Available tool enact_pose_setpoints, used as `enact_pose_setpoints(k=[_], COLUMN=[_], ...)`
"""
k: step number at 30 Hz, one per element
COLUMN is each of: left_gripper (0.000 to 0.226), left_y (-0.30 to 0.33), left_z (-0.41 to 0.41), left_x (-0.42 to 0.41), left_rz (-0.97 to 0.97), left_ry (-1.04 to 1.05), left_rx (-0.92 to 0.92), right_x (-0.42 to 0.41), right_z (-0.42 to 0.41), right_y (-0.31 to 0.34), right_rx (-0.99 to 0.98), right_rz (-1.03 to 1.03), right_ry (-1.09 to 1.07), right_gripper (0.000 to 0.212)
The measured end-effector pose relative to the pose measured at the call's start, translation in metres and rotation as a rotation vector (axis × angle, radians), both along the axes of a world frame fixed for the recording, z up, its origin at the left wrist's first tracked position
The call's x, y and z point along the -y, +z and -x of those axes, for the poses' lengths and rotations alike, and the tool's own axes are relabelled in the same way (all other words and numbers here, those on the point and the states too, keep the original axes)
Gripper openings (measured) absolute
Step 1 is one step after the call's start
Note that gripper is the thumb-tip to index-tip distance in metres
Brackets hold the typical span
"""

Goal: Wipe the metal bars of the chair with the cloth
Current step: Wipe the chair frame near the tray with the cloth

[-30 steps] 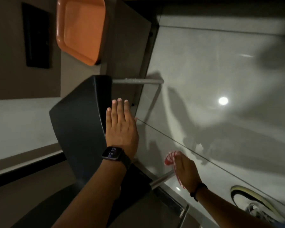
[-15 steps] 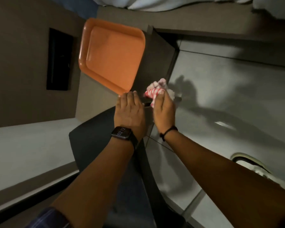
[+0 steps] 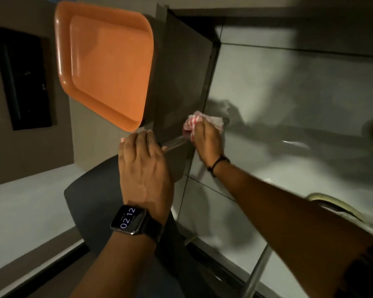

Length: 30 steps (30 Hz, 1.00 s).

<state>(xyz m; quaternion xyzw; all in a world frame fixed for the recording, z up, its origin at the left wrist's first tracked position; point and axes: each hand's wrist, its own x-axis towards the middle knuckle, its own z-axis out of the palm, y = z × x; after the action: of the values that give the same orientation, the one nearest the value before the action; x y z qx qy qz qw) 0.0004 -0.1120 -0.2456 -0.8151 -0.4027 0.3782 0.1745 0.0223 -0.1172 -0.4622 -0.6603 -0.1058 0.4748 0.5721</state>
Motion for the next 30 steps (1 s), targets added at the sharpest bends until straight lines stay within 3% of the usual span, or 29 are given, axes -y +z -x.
enact_pose_setpoints(k=[2,4,6,9,10,13,15,18,21,24,27,28,30], left_gripper=[0.058,0.057,0.064,0.057,0.055,0.055,0.053,0.051,0.052,0.061,0.053,0.051,0.051], left_y=[0.002,0.003,0.004,0.003,0.003,-0.002,-0.004,-0.001,0.001,0.001,-0.001,-0.003,-0.007], left_z=[-0.006,-0.008,-0.01,-0.006,-0.004,0.002,0.001,-0.002,-0.004,-0.003,0.005,0.008,0.012], left_x=[0.001,0.001,0.001,0.003,0.003,0.006,0.006,0.006,0.006,0.005,0.001,0.001,-0.001], left_rz=[0.007,0.007,0.0,0.004,-0.004,-0.037,-0.066,-0.069,-0.039,-0.029,-0.015,-0.026,-0.058], left_ry=[0.007,0.004,0.013,-0.006,0.0,-0.027,-0.048,-0.015,0.0,0.003,-0.036,-0.053,-0.075], left_rx=[-0.021,-0.027,-0.031,0.004,0.041,0.102,0.131,0.118,0.105,0.125,0.137,0.151,0.18], right_x=[0.004,0.004,-0.001,-0.002,-0.005,-0.008,-0.008,-0.01,-0.003,0.003,-0.004,-0.009,-0.019], right_z=[0.023,0.052,0.068,0.066,0.059,0.025,0.003,0.008,0.049,0.063,0.061,0.059,0.041], right_y=[0.04,0.079,0.088,0.061,0.047,0.0,-0.018,0.009,0.082,0.098,0.061,0.04,0.002], right_rx=[-0.035,0.026,0.073,0.051,0.004,-0.205,-0.31,-0.399,-0.259,-0.158,0.042,0.058,-0.073], right_rz=[-0.117,-0.235,-0.24,-0.162,-0.116,0.13,0.235,0.135,-0.08,-0.267,-0.221,-0.174,-0.028], right_ry=[-0.144,-0.254,-0.27,-0.282,-0.286,-0.279,-0.244,-0.288,-0.297,-0.32,-0.296,-0.318,-0.329], right_gripper=[0.026,0.036,0.029,0.043,0.04,0.062,0.058,0.039,0.051,0.058,0.037,0.041,0.05])
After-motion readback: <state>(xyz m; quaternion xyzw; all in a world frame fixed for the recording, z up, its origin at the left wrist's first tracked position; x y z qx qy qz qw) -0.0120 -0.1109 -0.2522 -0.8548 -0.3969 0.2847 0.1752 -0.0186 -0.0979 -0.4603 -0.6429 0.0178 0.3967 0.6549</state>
